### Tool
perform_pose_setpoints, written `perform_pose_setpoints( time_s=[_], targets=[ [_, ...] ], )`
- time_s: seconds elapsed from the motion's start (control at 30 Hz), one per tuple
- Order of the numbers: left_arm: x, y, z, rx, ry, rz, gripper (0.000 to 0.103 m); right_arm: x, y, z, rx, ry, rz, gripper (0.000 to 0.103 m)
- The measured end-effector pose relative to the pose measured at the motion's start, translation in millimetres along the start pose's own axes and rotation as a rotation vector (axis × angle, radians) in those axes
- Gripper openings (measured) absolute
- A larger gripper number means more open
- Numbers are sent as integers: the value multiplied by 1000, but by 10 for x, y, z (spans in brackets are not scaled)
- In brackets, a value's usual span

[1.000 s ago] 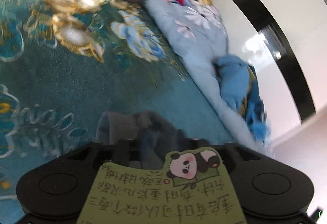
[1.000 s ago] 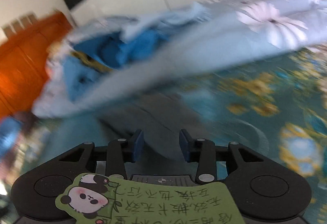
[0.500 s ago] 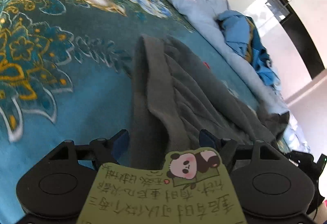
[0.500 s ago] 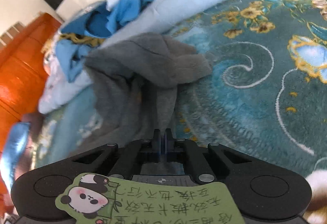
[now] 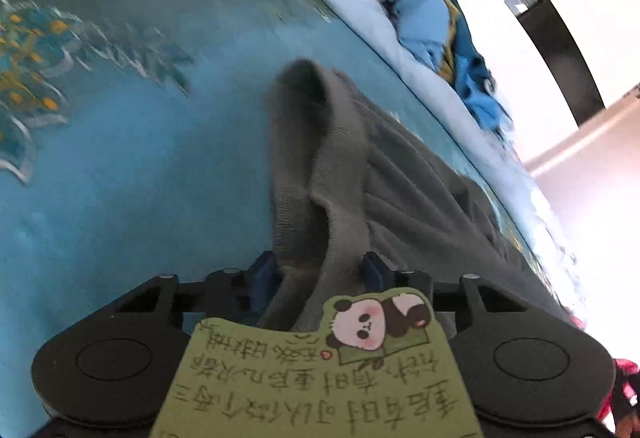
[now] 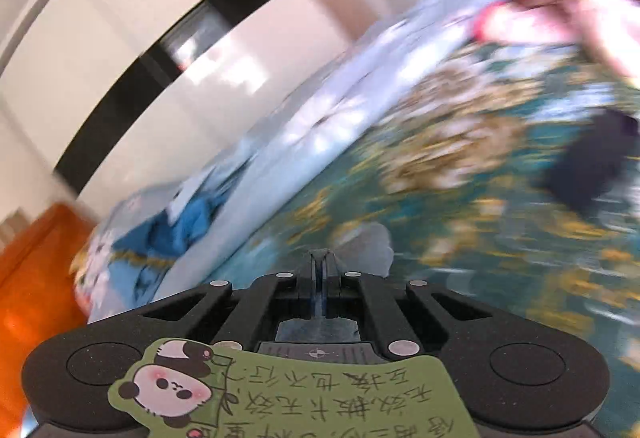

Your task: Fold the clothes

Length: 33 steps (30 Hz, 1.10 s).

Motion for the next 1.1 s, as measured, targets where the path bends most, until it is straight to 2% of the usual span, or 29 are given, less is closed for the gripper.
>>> perform_pose_setpoints(
  time_s=[0.03, 0.13, 0.27, 0.37, 0.4, 0.43, 0.47, 0.5, 0.53, 0.57, 0.6, 0.67, 0.73, 0.8, 0.83, 0.87, 0.93, 1.0, 1.1],
  targets=[
    [33, -25, -34, 14, -3, 13, 29, 17, 216, -108, 18, -21, -15, 2],
    [129, -55, -117, 31, -24, 25, 20, 138, 566, -296, 119, 18, -4, 2],
    [123, 2, -102, 39, -10, 4, 10, 257, 550, -421, 192, 17, 50, 3],
    [47, 57, -54, 72, -10, 14, 9, 282, 494, -395, 217, 41, 65, 5],
    [21, 72, -47, 86, -18, 23, 9, 285, 456, -381, 232, 65, 78, 7],
    [-9, 98, -38, 86, -21, 30, 9, 288, 424, -367, 249, 90, 90, 14],
    [-45, 138, -32, 78, -22, 29, 12, 284, 431, -346, 273, 118, 94, 22],
    [-97, 193, -40, 70, -32, 13, 16, 274, 452, -336, 289, 151, 98, 26],
    [-154, 253, -54, 63, -45, -7, 30, 258, 491, -340, 303, 171, 90, 33],
    [-212, 312, -67, 55, -58, -28, 49, 239, 531, -346, 319, 194, 82, 37],
    [-284, 344, -115, 50, -89, -51, 55, 203, 576, -360, 345, 232, 69, 38],
    [-447, 295, -271, 60, -165, -82, 60, 154, 584, -287, 395, 328, 47, 40],
    [-594, 115, -461, 74, -208, -93, 69, 113, 386, -129, 351, 439, 85, 40],
    [-676, -128, -562, 64, -209, -69, 69, 151, 90, 100, 247, 521, 152, 42],
    [-712, -253, -606, 57, -207, -55, 69, 193, -83, 206, 201, 563, 184, 51],
    [-748, -378, -650, 51, -204, -40, 69, 237, -259, 285, 183, 600, 215, 54],
    [-794, -592, -737, 37, -209, -12, 68, 334, -582, 412, 156, 676, 271, 54],
    [-771, -667, -805, 38, -244, -13, 65, 430, -828, 490, 148, 740, 313, 54],
    [-749, -728, -901, 35, -283, -18, 56, 540, -1051, 527, 121, 784, 352, 53]
  ],
)
Point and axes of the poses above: each gripper's, at about its wrist camera, not at the fingertips, and y roughly against the way its jaws point, z to its left, x to its underside, the point moved 1 cm from there along -y, roughly the way its jaws point
